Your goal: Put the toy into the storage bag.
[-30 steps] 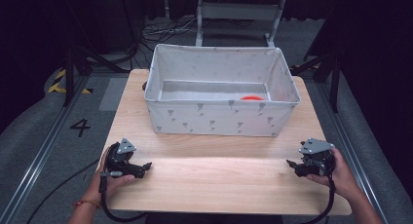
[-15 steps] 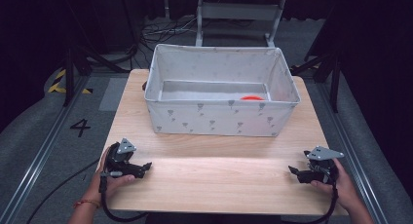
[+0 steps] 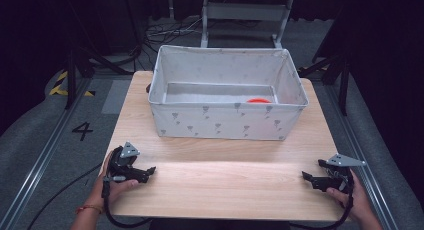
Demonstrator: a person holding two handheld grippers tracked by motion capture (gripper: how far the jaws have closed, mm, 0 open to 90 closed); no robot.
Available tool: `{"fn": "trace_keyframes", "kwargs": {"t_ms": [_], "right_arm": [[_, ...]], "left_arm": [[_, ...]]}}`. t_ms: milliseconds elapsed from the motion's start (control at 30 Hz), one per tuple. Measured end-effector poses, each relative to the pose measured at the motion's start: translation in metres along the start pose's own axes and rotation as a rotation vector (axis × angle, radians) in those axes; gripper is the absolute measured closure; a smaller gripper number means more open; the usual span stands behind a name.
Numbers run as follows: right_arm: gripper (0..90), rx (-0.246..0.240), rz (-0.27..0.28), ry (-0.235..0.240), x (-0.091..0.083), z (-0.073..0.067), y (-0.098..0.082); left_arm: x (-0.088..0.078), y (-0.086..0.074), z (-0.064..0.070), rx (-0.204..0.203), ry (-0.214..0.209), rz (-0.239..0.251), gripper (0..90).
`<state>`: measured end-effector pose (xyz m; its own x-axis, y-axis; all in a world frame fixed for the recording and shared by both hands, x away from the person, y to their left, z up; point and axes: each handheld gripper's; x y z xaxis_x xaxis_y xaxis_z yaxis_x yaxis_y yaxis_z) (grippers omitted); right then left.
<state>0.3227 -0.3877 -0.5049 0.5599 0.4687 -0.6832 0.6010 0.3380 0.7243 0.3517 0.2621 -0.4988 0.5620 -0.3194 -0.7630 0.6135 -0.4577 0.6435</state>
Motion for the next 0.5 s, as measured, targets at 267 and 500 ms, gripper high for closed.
{"fn": "trace_keyframes", "kwargs": {"t_ms": [267,500], "right_arm": [[14.7,-0.001,0.000,-0.001,0.0000,0.0000,-0.0001],[14.6,0.010,0.001,-0.013,-0.0002,-0.0012,-0.0004]], "left_arm": [[0.0003,0.0001,0.0012,-0.014,0.000,-0.002,0.2],[0.0009,0.0008,0.0022,-0.024,0.010,-0.001,0.1]]}}
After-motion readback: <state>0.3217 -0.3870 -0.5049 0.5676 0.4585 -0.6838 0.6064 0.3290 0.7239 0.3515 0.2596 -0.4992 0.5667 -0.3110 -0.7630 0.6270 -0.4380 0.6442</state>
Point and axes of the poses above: each handheld gripper's, and its own axes: x roughly forward along the jaws, y roughly out of its top, z roughly to its right, and after that the axes turned 6 degrees about y, right-handed
